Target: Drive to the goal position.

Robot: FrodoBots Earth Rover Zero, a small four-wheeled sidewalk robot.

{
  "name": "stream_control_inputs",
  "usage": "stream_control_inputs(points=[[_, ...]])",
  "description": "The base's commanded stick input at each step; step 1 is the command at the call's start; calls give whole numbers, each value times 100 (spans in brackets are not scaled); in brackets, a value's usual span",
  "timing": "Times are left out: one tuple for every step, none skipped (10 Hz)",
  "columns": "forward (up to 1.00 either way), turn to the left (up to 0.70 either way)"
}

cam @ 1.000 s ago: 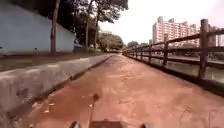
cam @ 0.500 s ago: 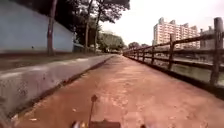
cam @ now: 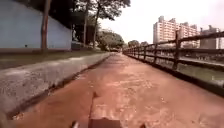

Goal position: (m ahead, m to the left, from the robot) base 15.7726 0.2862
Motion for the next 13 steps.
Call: stream_control_inputs(points=[[70,0],[70,0],[70,0],[70,0],[70,0],[70,0],[70,0],[70,0],[70,0],[70,0],[70,0],[70,0],[70,0]])
